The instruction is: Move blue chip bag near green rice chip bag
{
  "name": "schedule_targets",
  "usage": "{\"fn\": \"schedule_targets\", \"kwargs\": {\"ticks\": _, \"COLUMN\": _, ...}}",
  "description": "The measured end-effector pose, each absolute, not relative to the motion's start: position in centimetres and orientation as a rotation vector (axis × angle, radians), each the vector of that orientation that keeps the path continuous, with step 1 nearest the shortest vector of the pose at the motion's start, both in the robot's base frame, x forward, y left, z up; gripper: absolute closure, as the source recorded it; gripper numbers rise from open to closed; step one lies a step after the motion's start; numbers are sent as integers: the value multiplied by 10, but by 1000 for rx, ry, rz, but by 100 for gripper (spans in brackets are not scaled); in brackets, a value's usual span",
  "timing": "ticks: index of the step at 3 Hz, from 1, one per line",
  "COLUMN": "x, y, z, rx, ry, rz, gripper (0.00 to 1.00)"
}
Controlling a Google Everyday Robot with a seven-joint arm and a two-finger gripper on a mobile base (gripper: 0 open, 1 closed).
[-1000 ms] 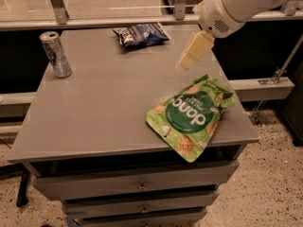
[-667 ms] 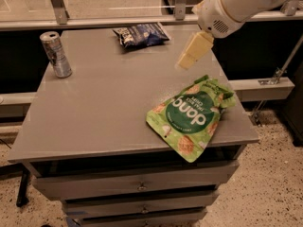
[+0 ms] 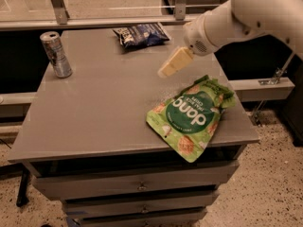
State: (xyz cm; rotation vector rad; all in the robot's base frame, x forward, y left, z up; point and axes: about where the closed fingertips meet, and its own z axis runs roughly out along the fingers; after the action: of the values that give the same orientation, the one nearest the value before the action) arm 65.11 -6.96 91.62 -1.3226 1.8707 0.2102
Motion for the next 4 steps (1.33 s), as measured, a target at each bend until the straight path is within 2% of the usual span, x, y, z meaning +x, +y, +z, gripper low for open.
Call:
{"fn": "schedule_targets", "kwargs": {"ticks": 2, "x": 754, "y": -4, "z": 869, "rx": -1104, "ry": 1756, "rz": 378, "gripper": 0}}
{"fn": "schedule_targets", "kwargs": {"ticks": 4, "x": 819, "y": 39, "z": 860, "rx": -1013, "ry": 1700, "rz": 446, "gripper": 0}}
